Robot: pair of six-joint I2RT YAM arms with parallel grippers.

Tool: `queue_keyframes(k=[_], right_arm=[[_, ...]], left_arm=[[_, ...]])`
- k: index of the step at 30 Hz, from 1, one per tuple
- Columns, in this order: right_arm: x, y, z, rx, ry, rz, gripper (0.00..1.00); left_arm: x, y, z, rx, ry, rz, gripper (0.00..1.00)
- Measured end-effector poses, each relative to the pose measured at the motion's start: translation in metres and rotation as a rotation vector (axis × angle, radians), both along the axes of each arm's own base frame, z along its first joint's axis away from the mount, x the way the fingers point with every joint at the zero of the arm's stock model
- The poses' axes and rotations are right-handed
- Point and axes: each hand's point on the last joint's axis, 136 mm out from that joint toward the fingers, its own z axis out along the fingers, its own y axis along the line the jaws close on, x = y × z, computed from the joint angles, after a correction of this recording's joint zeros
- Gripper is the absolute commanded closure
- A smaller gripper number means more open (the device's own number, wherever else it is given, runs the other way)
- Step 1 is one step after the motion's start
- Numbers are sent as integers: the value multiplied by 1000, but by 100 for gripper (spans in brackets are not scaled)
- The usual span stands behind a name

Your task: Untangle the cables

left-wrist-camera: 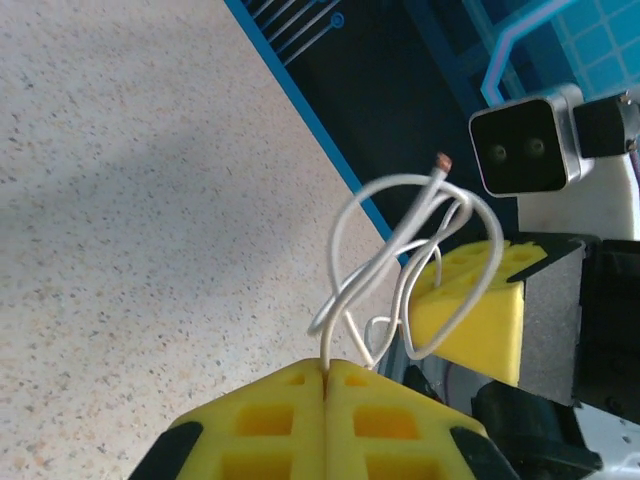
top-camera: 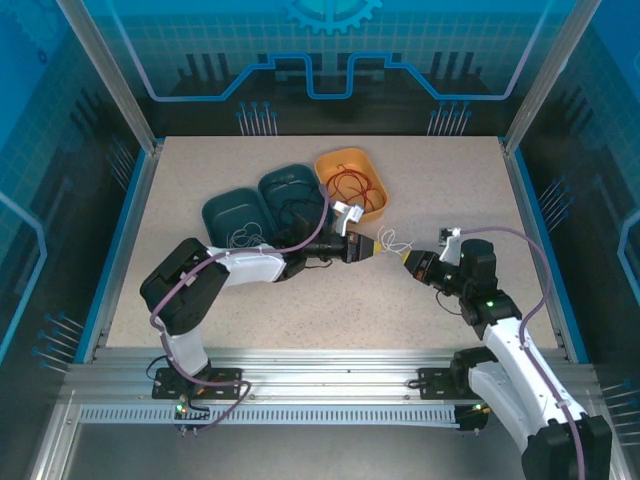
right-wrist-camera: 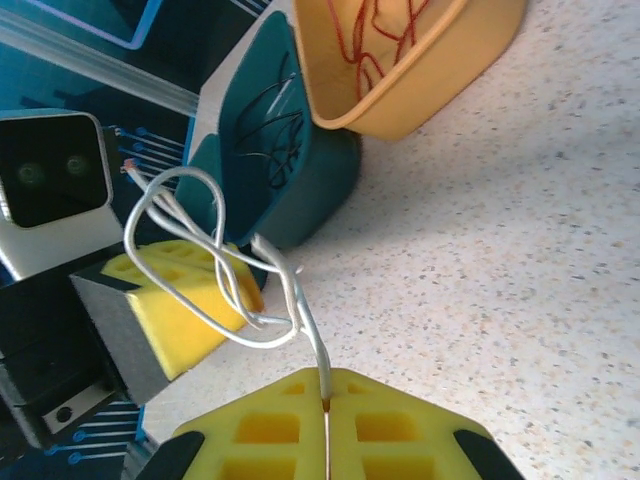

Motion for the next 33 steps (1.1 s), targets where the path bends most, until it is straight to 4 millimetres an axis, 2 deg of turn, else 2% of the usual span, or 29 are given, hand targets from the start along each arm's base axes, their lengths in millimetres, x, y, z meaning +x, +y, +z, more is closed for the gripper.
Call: queue_keyframes(k=[4, 7, 11, 18, 23, 29, 33], right_arm=[[-1, -13, -1, -81, 14, -50, 91], [-2, -25, -4, -153, 32, -91, 90], [-8, -38, -19, -238, 85, -128, 89], [-18, -53, -34, -335, 146, -162, 83], [-27, -65, -45, -392, 201, -197, 81], [-26, -64, -42, -397, 193, -186, 72], [-22, -51, -31, -382, 138, -129, 61]], left_arm=[[6, 17, 8, 47, -33, 63, 100], [10, 32, 26, 71, -90, 103, 100], [11, 53, 52, 110, -182, 152, 100], [14, 92, 70, 302, -343, 265, 100], [15, 121, 102, 376, -469, 348, 100], [3, 132, 143, 356, -567, 363, 100], [0, 135, 151, 363, -593, 358, 100]])
